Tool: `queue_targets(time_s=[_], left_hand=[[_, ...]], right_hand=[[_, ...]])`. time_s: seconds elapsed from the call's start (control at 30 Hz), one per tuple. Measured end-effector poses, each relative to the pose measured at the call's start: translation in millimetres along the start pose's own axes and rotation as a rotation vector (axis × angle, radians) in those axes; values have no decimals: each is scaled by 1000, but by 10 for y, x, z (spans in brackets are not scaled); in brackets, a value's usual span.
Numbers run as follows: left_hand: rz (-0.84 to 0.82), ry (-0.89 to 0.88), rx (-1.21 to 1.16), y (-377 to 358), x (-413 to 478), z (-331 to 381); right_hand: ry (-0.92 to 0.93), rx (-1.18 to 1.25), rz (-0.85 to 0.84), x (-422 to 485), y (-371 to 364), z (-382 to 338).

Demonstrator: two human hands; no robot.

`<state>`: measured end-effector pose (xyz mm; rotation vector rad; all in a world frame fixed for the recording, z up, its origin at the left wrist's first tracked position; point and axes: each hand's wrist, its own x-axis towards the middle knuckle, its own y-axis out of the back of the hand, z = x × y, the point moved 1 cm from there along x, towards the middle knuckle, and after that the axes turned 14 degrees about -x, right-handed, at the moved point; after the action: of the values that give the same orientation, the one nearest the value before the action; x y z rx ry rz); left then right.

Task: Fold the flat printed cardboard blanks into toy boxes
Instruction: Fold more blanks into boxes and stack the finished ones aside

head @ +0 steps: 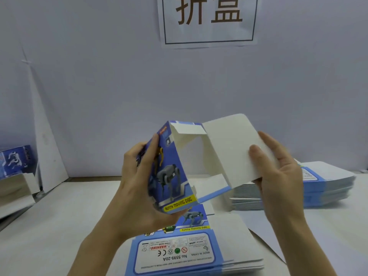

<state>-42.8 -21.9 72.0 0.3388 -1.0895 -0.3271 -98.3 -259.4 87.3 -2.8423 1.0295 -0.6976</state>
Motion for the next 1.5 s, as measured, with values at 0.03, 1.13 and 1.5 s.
queue_targets(time_s=[0.03, 1.13, 1.5], left_hand=[[-7, 19, 0, -5, -9, -5], [-54, 139, 250, -22, -19, 82], [61, 117, 354, -85, 8, 131]], right_hand=[[69, -65, 56, -1, 11, -1], [-91, 73, -209, -60, -128, 16], [305, -112, -248, -352, -402, -78]])
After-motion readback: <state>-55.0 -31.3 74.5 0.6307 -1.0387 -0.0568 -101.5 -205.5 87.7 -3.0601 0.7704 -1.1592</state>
